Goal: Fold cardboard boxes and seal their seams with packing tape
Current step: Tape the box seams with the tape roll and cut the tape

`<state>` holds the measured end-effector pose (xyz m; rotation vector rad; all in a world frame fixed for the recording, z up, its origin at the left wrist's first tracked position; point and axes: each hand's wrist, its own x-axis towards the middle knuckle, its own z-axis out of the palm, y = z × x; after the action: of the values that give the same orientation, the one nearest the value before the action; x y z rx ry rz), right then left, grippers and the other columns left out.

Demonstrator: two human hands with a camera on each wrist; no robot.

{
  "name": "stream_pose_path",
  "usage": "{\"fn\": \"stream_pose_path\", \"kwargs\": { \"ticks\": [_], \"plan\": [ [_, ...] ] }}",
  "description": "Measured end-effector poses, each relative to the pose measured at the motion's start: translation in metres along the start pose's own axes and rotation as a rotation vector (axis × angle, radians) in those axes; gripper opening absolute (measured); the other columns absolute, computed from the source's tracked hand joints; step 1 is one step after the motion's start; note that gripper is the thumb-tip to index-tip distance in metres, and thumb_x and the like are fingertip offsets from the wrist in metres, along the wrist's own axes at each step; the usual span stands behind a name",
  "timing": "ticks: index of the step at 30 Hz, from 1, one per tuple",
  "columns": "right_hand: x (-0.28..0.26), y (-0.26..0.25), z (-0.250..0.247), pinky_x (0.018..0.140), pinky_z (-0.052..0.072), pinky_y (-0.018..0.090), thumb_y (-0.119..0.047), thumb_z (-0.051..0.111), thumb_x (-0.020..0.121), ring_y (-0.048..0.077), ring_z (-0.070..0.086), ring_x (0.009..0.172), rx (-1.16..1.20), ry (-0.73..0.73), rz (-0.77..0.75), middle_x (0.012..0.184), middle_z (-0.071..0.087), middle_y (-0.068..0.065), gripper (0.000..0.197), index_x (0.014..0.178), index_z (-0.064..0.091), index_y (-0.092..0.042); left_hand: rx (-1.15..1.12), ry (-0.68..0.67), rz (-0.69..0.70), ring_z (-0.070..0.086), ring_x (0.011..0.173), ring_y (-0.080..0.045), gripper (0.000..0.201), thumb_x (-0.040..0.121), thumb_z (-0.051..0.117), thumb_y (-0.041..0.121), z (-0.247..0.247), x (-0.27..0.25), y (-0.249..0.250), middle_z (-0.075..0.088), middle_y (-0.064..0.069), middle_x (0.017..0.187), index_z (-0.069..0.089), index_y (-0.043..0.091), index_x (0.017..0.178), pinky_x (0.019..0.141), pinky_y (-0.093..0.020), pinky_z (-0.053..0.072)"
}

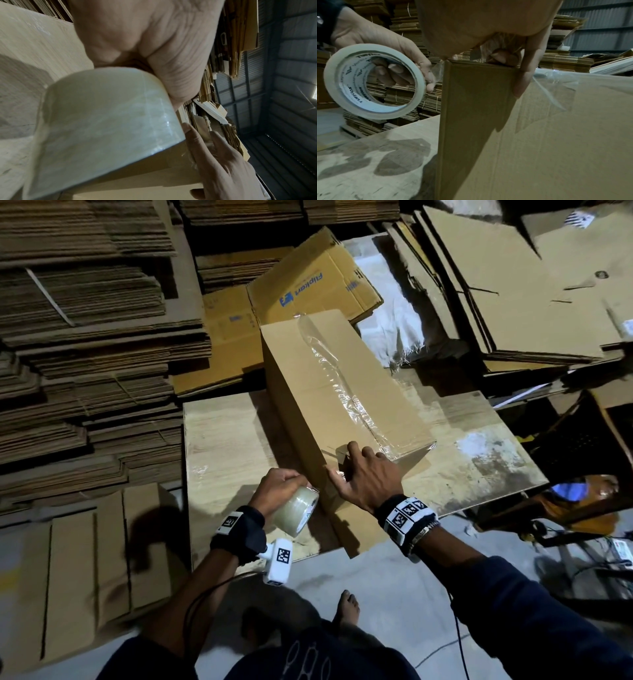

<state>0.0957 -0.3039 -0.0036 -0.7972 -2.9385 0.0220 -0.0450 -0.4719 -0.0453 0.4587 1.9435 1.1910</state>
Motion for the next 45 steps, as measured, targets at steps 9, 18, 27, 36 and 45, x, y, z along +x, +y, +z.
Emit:
{"fn": "stream_pose_path", "kwargs": {
  "ticks": [9, 18, 27, 36, 45],
  "plan": [
    [0.0, 0.002, 0.009, 0.051, 0.046, 0.036, -0.071, 0.041, 0.097, 0.033, 0.06, 0.065, -0.061, 0.012, -0.128, 0.086, 0.06, 0.014, 0.073, 0.123, 0.052, -0.004, -0.005, 0.058, -0.063, 0.062, 0.061, -0.02, 0.035, 0.069, 0.068, 0.039, -0.004, 0.009, -0.003, 0.074, -0.021, 0.082, 0.078, 0.007, 0.081, 0.063, -0.032, 0.046],
    [-0.002, 0.001, 0.005, 0.049, 0.033, 0.032, -0.074, 0.046, 0.091, 0.033, 0.062, 0.076, -0.196, -0.047, -0.201, 0.103, 0.061, 0.016, 0.09, 0.15, 0.04, -0.007, 0.007, 0.173, -0.087, 0.058, 0.062, -0.018, 0.022, 0.085, 0.07, 0.023, -0.008, 0.011, 0.01, 0.065, -0.008, 0.067, 0.074, 0.005, 0.073, 0.063, -0.03, 0.042],
    [0.0, 0.033, -0.021, 0.063, 0.043, 0.036, -0.063, 0.07, 0.086, 0.036, 0.066, 0.086, 0.283, -0.295, -0.243, 0.117, 0.052, 0.008, 0.081, 0.145, 0.035, -0.019, -0.014, 0.569, -0.009, 0.07, 0.097, -0.017, 0.016, 0.091, 0.069, 0.034, 0.021, 0.024, 0.029, 0.079, 0.007, 0.101, 0.082, 0.025, 0.09, 0.088, -0.033, 0.053],
    [0.092, 0.147, -0.032, 0.088, 0.053, 0.048, -0.035, 0.059, 0.099, 0.037, 0.057, 0.112, 0.409, -0.074, 0.111, 0.12, 0.058, 0.016, 0.036, 0.122, 0.057, -0.007, -0.264, 0.694, -0.023, 0.068, 0.106, -0.028, 0.023, 0.088, 0.081, 0.025, 0.049, 0.038, 0.054, 0.073, -0.005, 0.114, 0.073, 0.025, 0.11, 0.095, -0.042, 0.055],
    [0.076, 0.182, 0.004, 0.072, 0.042, 0.043, -0.023, 0.048, 0.102, 0.046, 0.065, 0.097, 0.428, -0.206, 0.168, 0.109, 0.063, 0.025, 0.043, 0.138, 0.035, -0.003, -0.295, 0.599, -0.01, 0.072, 0.106, -0.026, 0.045, 0.061, 0.082, 0.052, 0.074, 0.012, 0.044, 0.078, 0.001, 0.11, 0.073, 0.029, 0.098, 0.099, -0.047, 0.057]
  ]
}}
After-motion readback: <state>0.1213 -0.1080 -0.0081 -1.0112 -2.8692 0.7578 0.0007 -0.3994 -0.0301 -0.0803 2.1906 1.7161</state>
